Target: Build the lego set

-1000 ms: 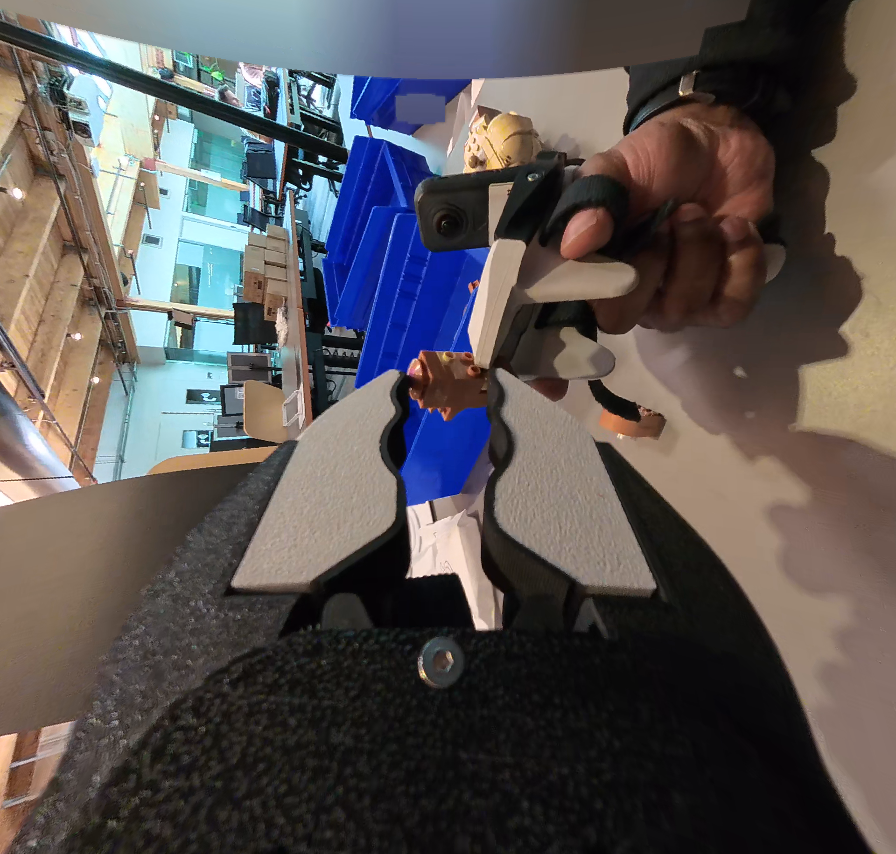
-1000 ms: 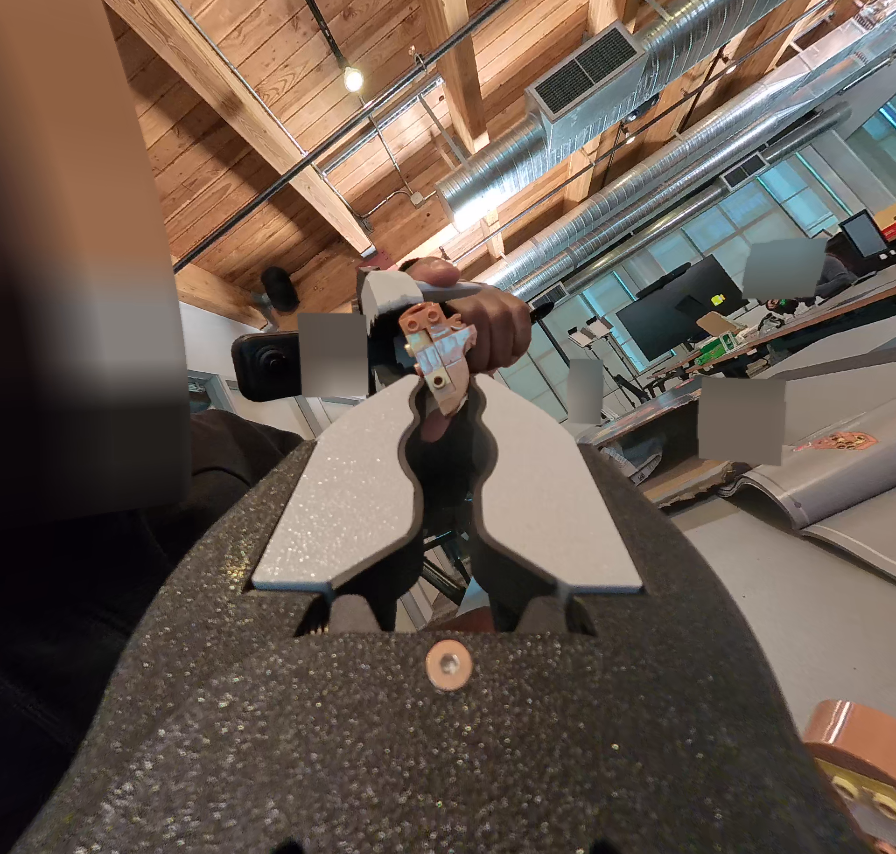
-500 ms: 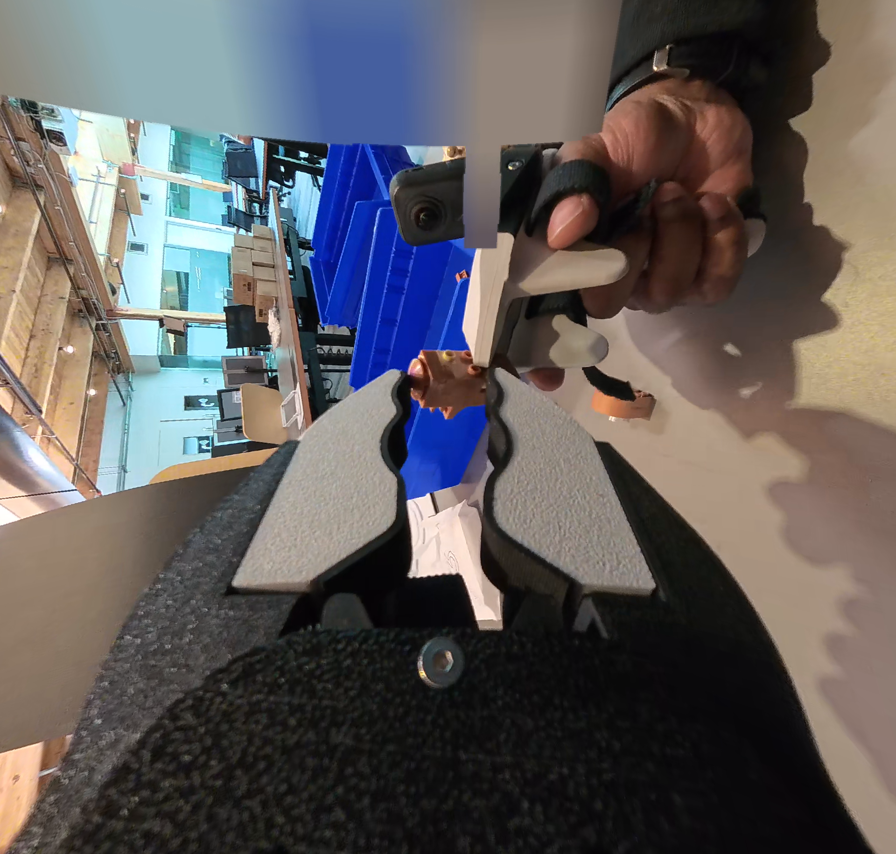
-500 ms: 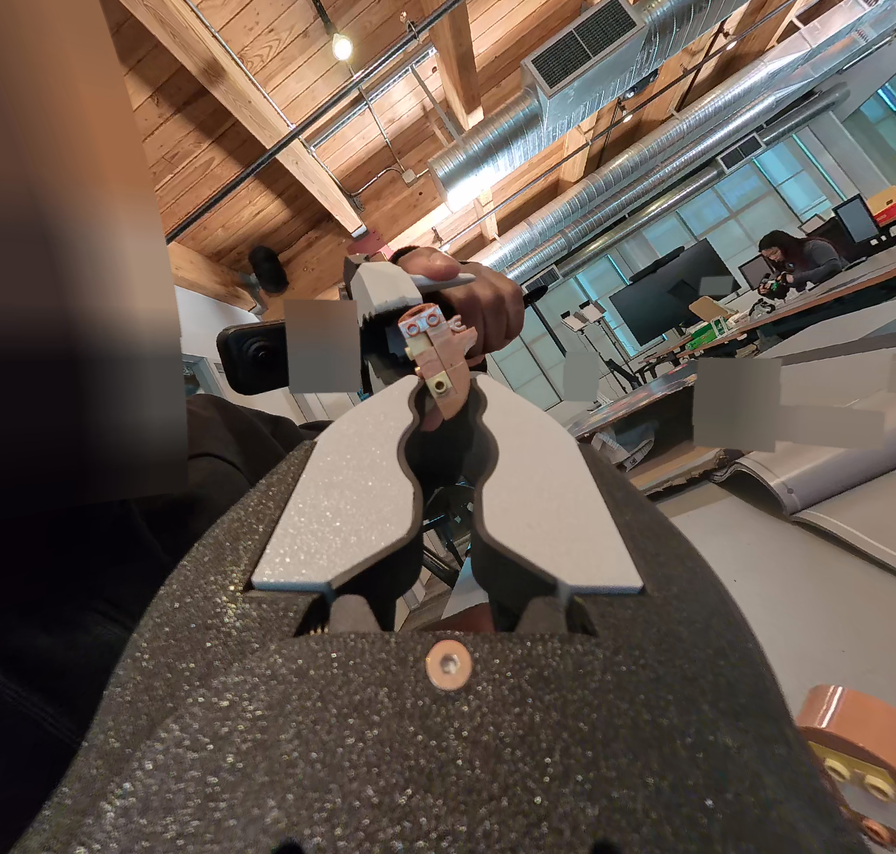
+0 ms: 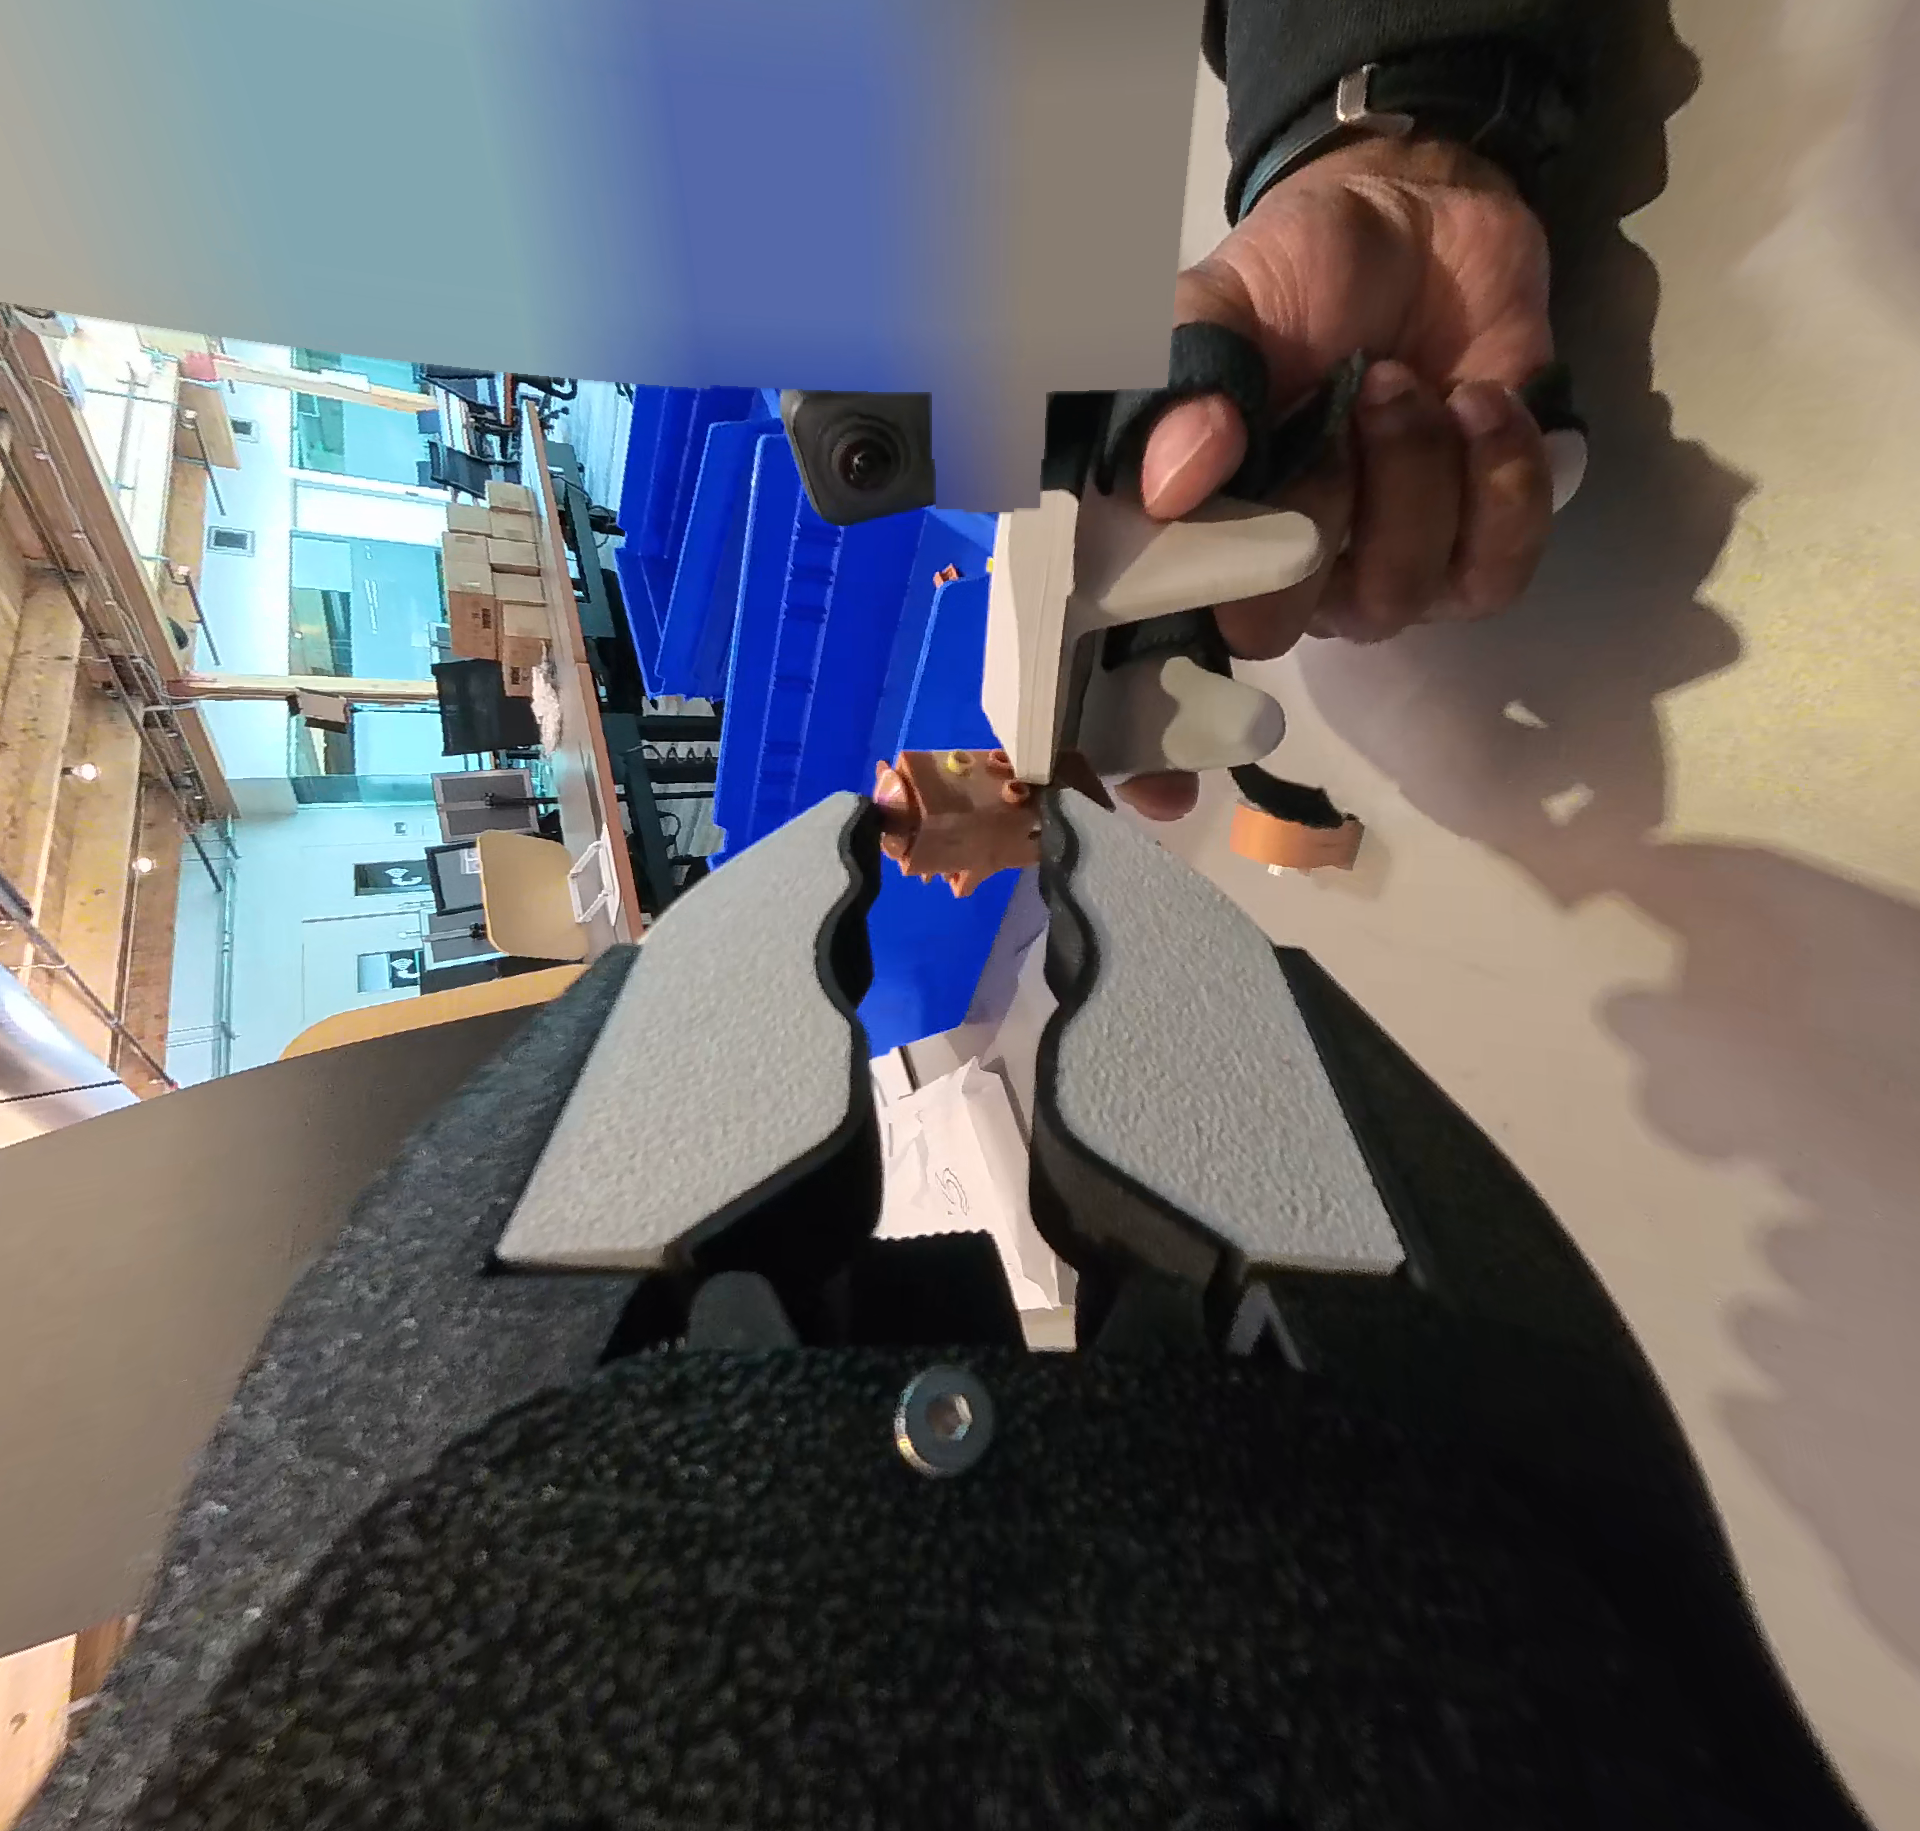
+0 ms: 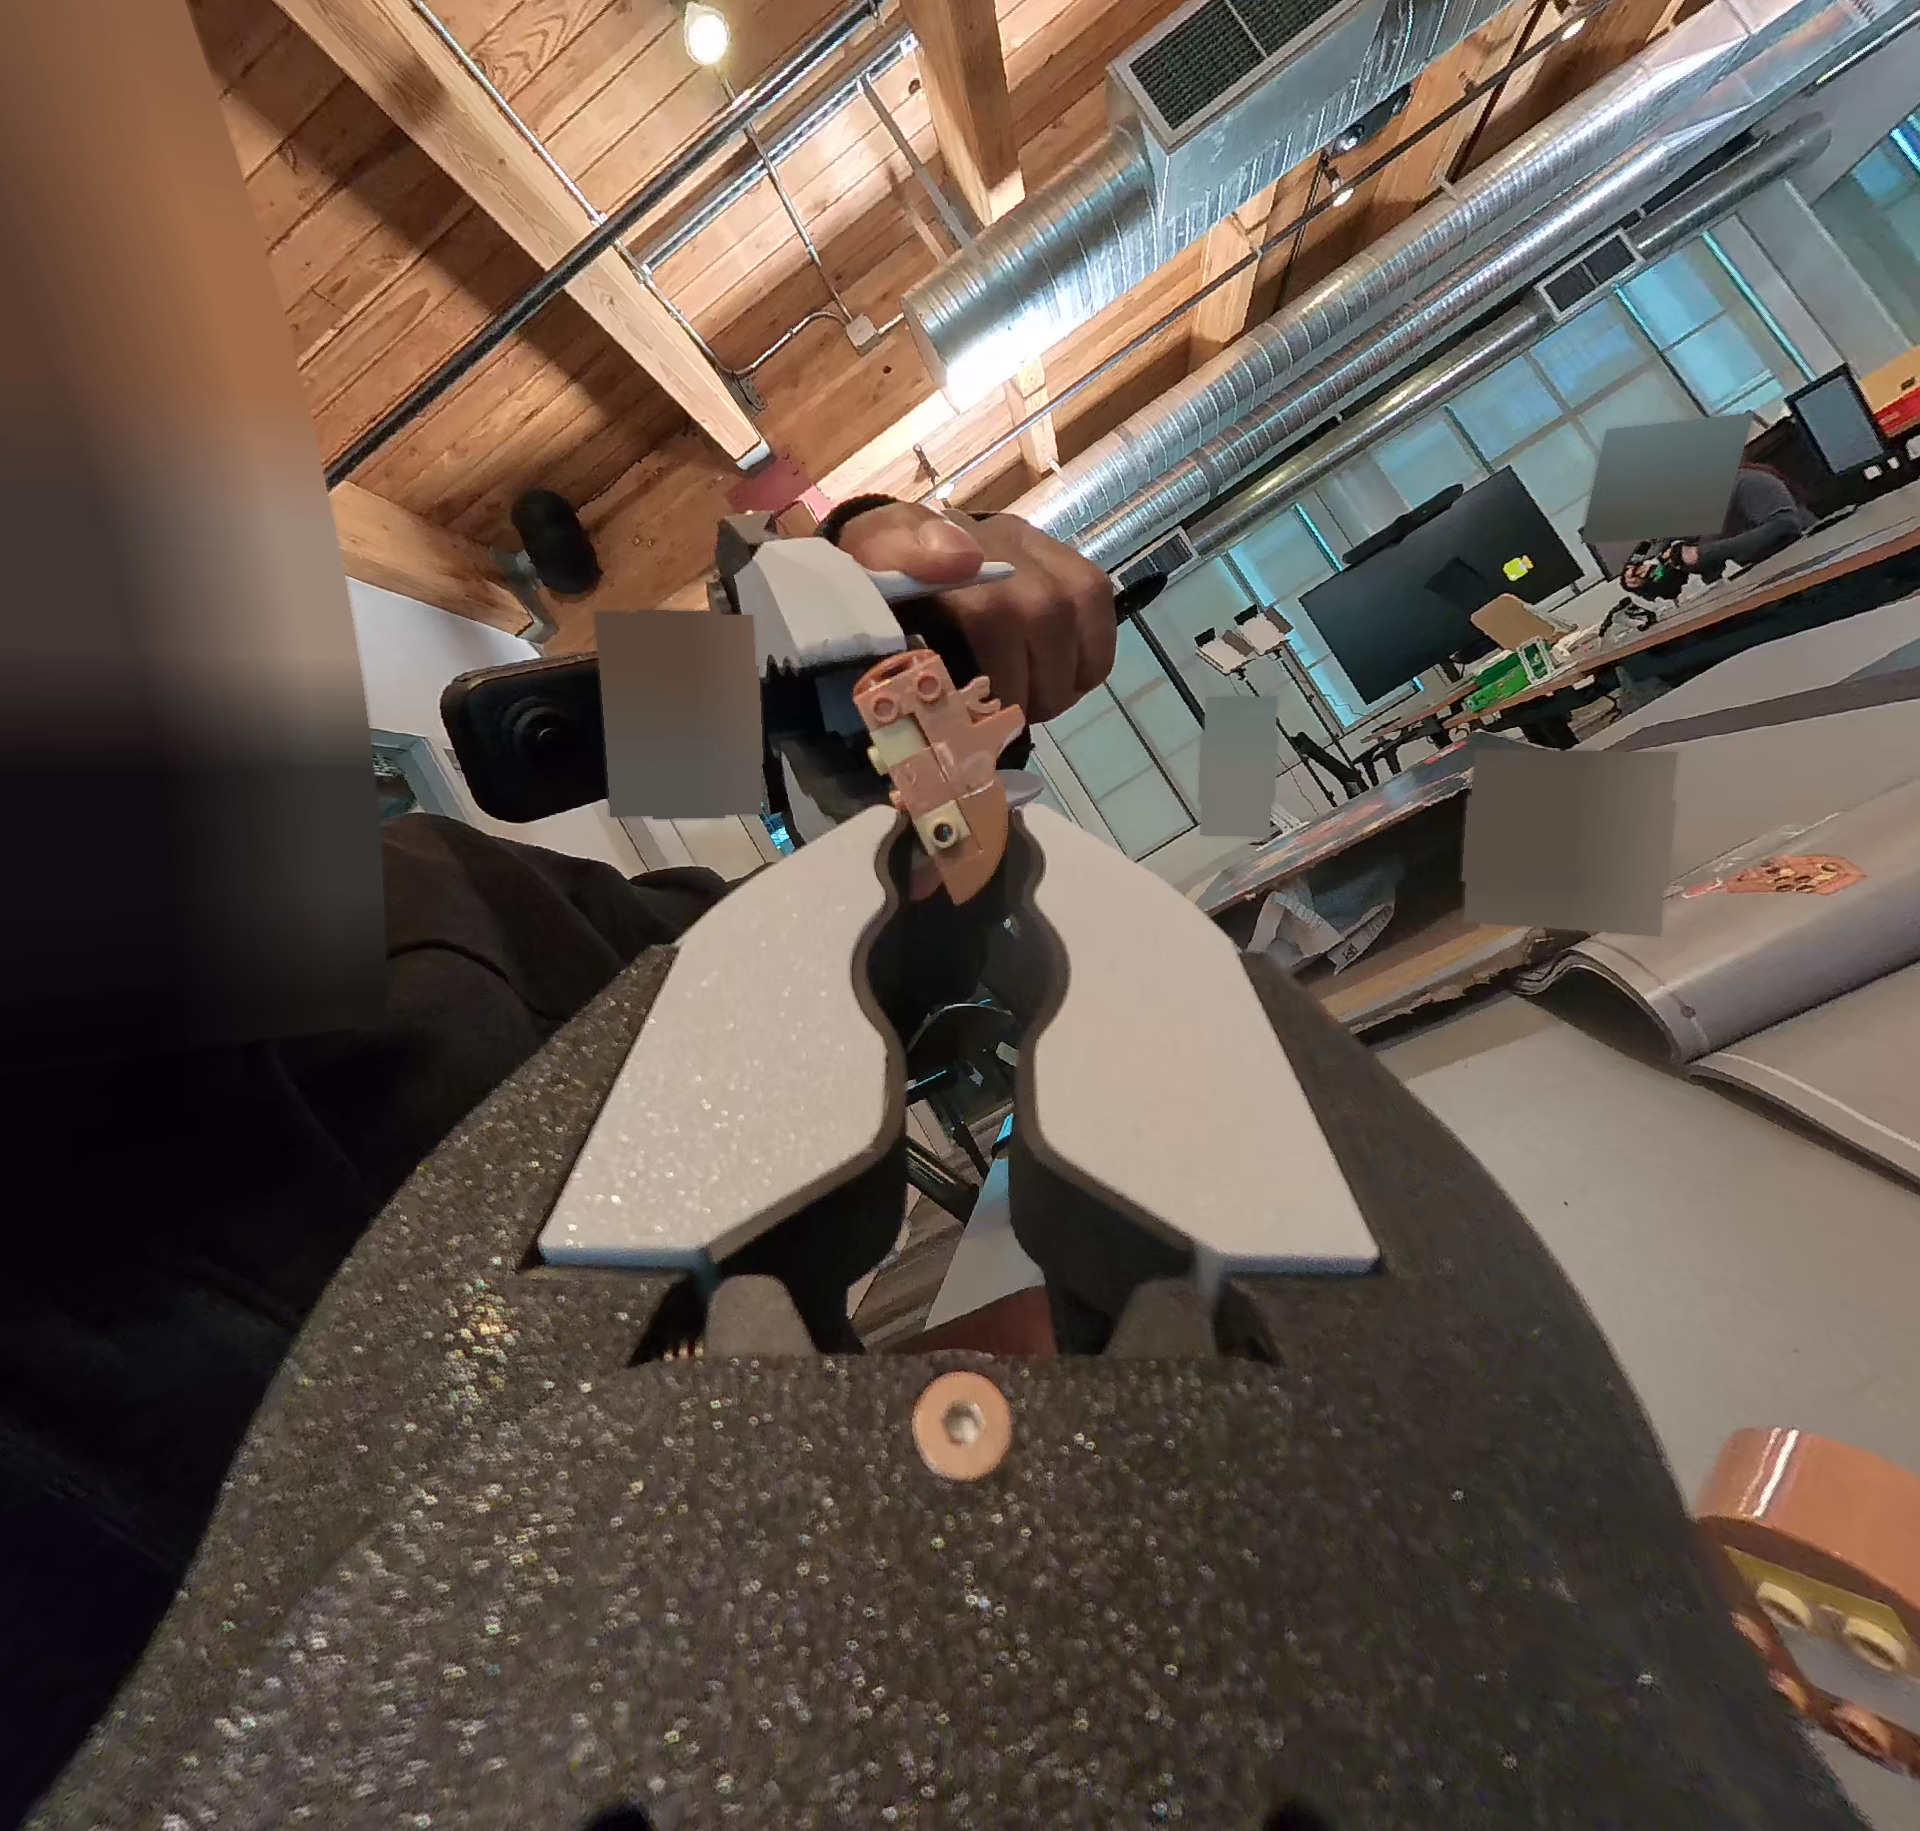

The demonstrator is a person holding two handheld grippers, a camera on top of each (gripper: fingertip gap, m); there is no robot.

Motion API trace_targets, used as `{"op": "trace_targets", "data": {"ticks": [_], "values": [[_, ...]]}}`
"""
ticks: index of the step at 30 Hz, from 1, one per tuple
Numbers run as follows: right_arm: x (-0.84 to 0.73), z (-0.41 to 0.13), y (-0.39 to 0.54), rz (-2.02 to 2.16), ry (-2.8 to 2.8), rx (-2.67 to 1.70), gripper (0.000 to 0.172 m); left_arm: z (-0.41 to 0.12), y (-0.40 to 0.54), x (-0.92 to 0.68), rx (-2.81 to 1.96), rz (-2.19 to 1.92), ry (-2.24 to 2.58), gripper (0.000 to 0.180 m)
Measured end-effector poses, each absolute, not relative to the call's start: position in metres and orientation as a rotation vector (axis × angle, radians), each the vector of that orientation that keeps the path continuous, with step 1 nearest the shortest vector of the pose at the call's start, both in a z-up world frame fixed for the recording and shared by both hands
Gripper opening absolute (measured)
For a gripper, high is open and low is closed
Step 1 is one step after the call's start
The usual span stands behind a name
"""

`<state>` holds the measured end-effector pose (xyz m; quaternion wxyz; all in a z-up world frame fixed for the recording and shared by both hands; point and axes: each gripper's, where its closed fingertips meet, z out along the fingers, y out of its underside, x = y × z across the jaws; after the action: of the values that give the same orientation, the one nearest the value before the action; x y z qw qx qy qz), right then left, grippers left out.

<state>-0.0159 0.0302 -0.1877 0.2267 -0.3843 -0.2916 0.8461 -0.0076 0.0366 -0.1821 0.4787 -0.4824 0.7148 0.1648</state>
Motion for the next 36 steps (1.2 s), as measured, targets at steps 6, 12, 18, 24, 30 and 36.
{"op": "trace_targets", "data": {"ticks": [6,12,18,24,30,36], "values": [[-0.016,-0.184,0.034,2.351,-0.765,-1.049,0.015,-0.181,0.04,-0.009,-1.225,0.39,1.712,0.037],[-0.016,-0.184,0.036,2.328,-0.761,-1.051,0.015,-0.179,0.037,-0.009,-1.29,0.301,1.681,0.037],[-0.018,-0.186,0.04,2.28,-0.773,-1.062,0.016,-0.156,0.036,-0.007,-1.473,-0.004,1.494,0.031],[-0.022,-0.189,0.04,2.172,-0.833,-1.073,0.016,-0.156,0.046,-0.016,-1.901,-0.361,1.188,0.0],[-0.024,-0.192,0.039,2.122,-0.858,-1.082,0.016,-0.168,0.047,-0.014,-2.04,-0.503,1.071,0.0],[-0.025,-0.195,0.039,2.121,-0.858,-1.107,0.016,-0.173,0.048,-0.015,-2.062,-0.503,1.054,0.0]]}}
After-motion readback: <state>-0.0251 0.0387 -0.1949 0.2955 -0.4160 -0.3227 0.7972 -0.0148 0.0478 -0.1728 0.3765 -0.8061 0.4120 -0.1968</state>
